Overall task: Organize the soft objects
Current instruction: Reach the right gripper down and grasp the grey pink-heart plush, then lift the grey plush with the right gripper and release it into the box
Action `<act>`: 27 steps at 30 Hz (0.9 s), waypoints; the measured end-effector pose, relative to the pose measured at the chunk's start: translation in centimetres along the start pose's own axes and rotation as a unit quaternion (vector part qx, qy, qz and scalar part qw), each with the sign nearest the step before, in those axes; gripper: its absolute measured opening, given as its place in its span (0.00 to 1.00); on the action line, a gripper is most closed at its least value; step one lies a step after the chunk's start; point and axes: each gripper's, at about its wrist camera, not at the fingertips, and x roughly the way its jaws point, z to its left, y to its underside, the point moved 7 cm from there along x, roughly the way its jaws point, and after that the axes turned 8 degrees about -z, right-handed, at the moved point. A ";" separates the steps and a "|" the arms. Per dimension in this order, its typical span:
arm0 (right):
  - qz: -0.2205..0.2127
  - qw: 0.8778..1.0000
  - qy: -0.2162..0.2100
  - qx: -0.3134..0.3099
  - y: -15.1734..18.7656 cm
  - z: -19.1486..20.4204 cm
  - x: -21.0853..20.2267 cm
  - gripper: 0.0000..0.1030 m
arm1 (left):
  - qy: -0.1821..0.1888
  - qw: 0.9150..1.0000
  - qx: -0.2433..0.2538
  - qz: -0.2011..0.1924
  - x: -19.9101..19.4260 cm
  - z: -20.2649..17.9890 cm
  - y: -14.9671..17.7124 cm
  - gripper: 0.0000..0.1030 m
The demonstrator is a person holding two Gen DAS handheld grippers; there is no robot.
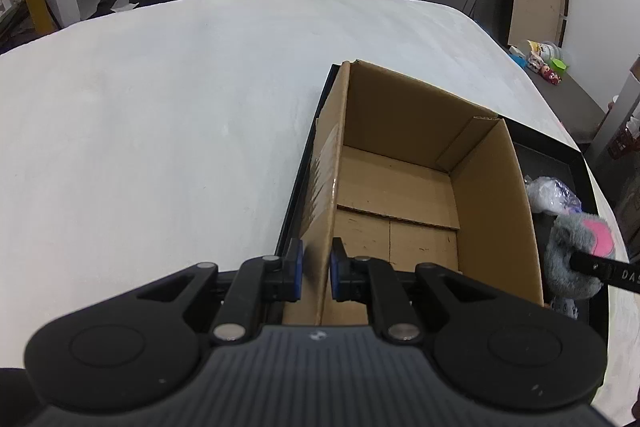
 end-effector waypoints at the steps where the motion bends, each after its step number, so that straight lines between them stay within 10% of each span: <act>1: -0.003 1.000 -0.003 -0.002 -0.1 0.2 -0.3 0.41 | 0.000 1.000 0.000 0.000 -0.1 0.1 0.0 0.12; 27: -0.116 0.988 -0.101 -0.032 -3.1 6.9 -5.4 0.41 | 0.007 1.000 0.016 0.011 -0.7 0.6 1.1 0.11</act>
